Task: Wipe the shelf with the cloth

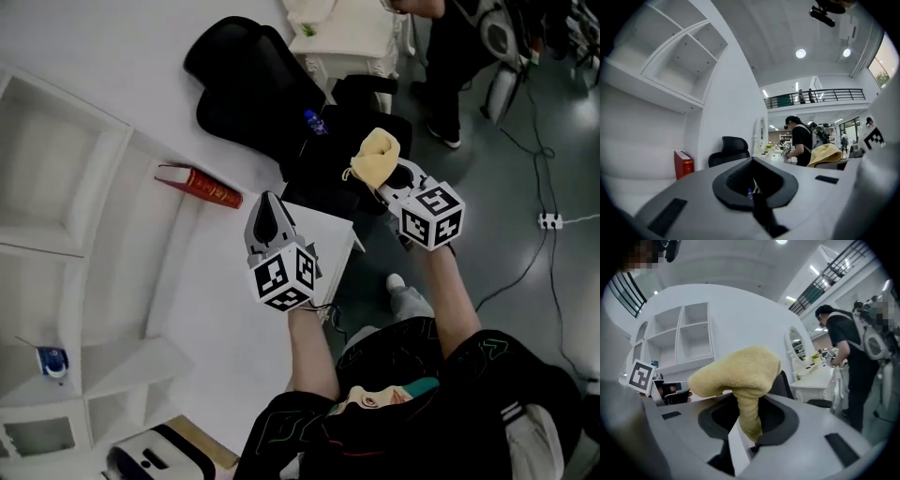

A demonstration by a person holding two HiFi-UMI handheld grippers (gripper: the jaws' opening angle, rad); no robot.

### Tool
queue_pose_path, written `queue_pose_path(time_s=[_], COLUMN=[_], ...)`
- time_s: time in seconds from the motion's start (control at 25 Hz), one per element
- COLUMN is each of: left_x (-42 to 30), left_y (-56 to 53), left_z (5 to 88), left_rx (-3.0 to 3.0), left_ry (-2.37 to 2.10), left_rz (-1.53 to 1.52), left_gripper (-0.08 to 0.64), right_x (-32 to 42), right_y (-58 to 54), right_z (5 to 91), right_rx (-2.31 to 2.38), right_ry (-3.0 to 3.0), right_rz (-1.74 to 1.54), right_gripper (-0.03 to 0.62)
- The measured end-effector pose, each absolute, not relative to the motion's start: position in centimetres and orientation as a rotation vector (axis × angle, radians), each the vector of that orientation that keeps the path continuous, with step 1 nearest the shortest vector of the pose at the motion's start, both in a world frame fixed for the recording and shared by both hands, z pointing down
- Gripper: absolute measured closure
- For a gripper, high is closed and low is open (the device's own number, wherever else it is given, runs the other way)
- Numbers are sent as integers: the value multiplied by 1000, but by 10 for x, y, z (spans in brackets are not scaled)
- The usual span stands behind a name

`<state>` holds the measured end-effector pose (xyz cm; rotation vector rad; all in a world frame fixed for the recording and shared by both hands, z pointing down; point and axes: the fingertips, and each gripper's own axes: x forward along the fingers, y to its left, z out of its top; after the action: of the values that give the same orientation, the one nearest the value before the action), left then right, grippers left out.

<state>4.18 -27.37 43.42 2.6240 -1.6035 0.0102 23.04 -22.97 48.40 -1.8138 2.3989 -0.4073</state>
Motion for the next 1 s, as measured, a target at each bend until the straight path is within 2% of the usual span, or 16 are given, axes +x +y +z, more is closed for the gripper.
queue_pose_path(time_s=[0.44,0.76,1.0], left_x=[-93,-172,-215], left_y=[-300,-299,-298], left_z=[368,325,290], left_rx=[2356,2255,2247], left_ry=[-2133,-2284,-2407], left_rz=[-106,-267,-266], left_gripper=[563,563,563], right_x=[74,-45,-102], right_y=[-331,-360,-372], right_z=[437,367,312], right_rx=[-1244,-902,-717], right_ry=[2767,2912,2946], right_rz=[-351,-140,31], right_gripper=[485,485,485])
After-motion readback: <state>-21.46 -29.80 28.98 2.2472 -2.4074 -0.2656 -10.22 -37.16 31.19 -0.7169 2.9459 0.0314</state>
